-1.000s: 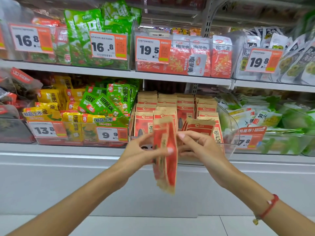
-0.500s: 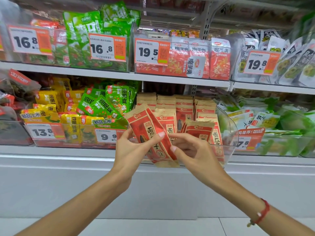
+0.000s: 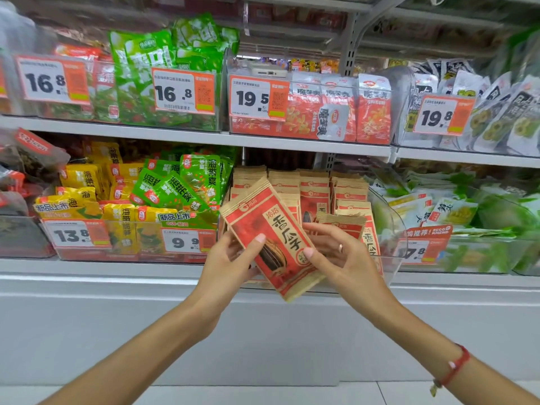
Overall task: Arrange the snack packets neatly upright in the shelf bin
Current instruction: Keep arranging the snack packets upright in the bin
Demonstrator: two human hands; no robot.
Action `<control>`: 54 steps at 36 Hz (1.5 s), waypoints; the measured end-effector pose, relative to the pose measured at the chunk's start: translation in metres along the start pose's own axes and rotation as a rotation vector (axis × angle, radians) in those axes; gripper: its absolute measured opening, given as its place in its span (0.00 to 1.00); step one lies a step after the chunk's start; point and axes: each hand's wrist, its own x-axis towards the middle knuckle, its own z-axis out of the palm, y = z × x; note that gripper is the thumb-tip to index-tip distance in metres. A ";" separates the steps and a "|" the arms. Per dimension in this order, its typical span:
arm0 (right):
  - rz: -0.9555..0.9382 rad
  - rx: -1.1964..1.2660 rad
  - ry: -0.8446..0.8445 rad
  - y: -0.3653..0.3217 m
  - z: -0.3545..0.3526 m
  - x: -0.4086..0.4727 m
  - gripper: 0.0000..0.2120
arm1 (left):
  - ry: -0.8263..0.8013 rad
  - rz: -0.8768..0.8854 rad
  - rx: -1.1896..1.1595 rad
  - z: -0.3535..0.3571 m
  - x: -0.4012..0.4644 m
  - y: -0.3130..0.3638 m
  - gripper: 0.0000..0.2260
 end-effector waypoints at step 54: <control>0.116 0.224 -0.138 -0.019 0.005 -0.003 0.10 | -0.178 -0.139 0.282 -0.006 -0.003 0.007 0.25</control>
